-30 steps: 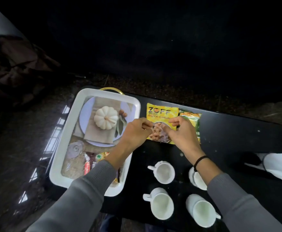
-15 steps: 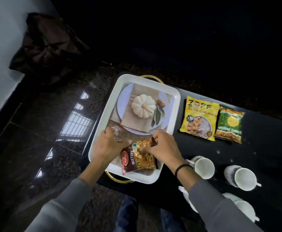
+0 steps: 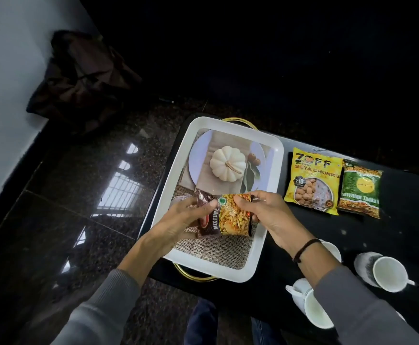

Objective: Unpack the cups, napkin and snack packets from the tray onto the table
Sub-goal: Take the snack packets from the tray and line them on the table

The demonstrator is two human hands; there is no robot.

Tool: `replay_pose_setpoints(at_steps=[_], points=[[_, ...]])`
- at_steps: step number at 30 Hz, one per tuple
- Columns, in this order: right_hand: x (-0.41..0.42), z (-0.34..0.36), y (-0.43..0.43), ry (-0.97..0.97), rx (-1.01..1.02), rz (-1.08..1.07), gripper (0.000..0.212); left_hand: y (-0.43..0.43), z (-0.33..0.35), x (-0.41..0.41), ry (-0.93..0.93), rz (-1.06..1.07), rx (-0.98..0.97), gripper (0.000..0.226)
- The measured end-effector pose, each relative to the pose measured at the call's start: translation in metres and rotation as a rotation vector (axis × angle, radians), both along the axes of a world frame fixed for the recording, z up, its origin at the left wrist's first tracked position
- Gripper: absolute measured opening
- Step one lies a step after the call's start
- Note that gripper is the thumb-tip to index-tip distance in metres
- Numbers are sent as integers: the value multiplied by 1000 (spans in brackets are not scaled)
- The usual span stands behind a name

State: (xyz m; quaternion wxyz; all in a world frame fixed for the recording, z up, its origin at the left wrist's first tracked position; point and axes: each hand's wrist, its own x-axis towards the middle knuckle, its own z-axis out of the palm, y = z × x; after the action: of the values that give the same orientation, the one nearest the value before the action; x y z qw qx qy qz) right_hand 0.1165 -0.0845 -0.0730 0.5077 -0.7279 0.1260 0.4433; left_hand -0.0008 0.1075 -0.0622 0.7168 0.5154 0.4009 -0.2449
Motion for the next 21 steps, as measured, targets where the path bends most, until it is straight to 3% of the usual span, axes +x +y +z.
replay_pose_setpoints(at_steps=[2, 5, 13, 16, 21], points=[[4, 2, -3, 29, 24, -45, 27, -2, 1, 6, -79, 21, -62, 60], [14, 6, -13, 4, 60, -20, 32, -8, 5, 20, -141, 67, 21, 57], [37, 25, -57, -98, 170, 310, 55, -48, 19, 63, -257, -4, 58, 35], [42, 26, -71, -179, 194, 191, 56, -71, 22, 81, -258, 79, 104, 43], [49, 27, -105, -197, 236, -138, 52, -112, 27, 106, -268, 43, -1, 53]])
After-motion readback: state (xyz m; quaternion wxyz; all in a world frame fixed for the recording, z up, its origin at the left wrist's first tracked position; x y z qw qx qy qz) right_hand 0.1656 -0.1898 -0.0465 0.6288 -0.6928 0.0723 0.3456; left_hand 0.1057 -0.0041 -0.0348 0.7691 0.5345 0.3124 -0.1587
